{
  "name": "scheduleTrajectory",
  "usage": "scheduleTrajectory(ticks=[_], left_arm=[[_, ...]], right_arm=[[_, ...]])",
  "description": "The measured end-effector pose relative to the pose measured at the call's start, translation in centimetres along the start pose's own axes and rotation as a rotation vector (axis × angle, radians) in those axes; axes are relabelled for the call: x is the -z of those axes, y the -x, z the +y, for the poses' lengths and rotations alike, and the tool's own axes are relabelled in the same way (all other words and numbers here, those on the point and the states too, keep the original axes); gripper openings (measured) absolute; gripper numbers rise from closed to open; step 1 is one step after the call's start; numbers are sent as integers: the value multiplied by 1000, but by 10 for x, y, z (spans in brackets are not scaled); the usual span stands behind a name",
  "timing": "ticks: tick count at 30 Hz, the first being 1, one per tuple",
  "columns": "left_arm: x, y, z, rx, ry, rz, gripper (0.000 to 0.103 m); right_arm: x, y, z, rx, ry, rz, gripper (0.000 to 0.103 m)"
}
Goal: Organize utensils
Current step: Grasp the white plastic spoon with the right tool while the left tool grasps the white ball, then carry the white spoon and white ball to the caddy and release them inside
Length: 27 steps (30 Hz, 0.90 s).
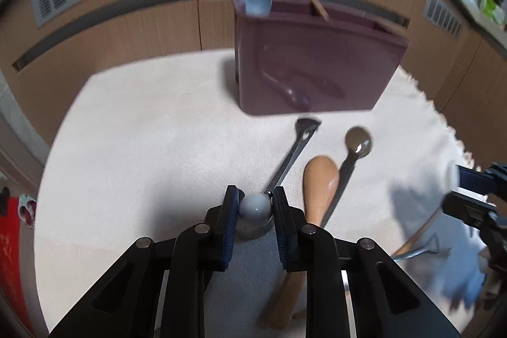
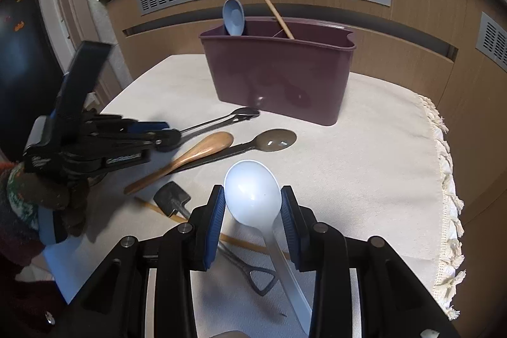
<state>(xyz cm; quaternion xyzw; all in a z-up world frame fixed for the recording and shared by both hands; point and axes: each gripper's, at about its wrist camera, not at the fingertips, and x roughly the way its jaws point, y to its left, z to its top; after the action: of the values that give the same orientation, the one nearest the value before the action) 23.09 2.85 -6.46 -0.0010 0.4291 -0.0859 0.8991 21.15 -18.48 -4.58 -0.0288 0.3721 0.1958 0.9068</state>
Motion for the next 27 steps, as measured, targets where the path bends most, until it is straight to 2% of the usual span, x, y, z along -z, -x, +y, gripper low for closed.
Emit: scheduleTrajectory(ticks=[3,6,15,19,21,24,27], left_arm=[[-3,21,0,24,-13,-50,23],[-9,40,-4,13,-32,-101,23],[-28,77,-18,-4,-69,-189,22],[-36,93,-21,1,-79,-223,22],[-45,109,-24,-5,-100,-270,22],[-75,144,-32,-3,-145,-373,22],[-120,176,-37,-5,-181,-469,22]], right_arm=[[-3,1,-1,3,-15,-15,32],[-6,1,1,6,-18,-28,32],[-14,10,3,-6,-41,-76,32],[-18,17,-5,-27,-92,-104,32],[-21,23,-11,-48,-131,-122,32],[-41,46,-19,-85,-167,-207,32],[-85,88,-24,-119,-139,-352,32]])
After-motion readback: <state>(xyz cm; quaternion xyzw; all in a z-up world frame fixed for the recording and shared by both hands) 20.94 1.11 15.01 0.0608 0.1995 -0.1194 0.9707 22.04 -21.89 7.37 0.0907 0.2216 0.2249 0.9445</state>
